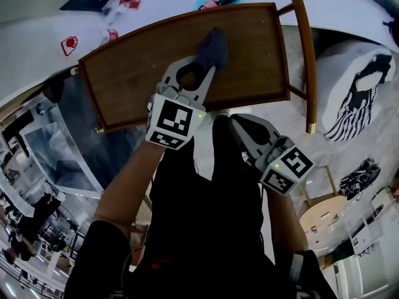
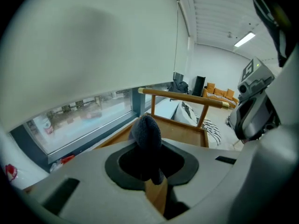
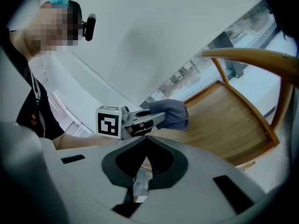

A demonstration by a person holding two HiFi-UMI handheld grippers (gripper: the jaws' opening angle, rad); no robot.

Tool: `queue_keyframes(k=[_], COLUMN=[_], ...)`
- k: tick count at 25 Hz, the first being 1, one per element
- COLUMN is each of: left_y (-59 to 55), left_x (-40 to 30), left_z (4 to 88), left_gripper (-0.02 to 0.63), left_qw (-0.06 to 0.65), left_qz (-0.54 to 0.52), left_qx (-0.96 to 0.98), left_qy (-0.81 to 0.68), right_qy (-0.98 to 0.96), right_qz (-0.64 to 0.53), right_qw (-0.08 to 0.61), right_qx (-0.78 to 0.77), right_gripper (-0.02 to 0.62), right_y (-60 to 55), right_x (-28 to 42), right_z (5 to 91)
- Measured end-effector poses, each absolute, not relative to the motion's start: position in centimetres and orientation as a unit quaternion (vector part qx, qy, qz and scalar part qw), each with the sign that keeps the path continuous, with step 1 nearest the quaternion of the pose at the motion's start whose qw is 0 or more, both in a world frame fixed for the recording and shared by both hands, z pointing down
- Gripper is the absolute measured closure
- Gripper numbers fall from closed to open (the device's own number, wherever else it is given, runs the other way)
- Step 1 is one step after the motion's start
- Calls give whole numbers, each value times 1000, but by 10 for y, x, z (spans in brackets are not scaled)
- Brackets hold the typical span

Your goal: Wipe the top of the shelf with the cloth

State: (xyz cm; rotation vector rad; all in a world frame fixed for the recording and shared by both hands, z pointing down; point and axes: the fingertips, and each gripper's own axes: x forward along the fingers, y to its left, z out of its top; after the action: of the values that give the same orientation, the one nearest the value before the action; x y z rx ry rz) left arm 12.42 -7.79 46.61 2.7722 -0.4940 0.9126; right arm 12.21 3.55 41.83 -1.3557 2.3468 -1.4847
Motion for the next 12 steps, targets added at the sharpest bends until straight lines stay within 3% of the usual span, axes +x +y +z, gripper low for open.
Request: queue_keyframes(k=[12], left_y=[-85], left_x=[-86], left_z=[452], left_gripper=[537], left_qw=[117], left_qz=[317], left_qx=[894], left_qy=[-295], right_qy=[807], right_qz=[-474], right_qw=[-22], right_qx=[-351], right_gripper=[592], right_y=[17], right_x=[-7], right_z=[407])
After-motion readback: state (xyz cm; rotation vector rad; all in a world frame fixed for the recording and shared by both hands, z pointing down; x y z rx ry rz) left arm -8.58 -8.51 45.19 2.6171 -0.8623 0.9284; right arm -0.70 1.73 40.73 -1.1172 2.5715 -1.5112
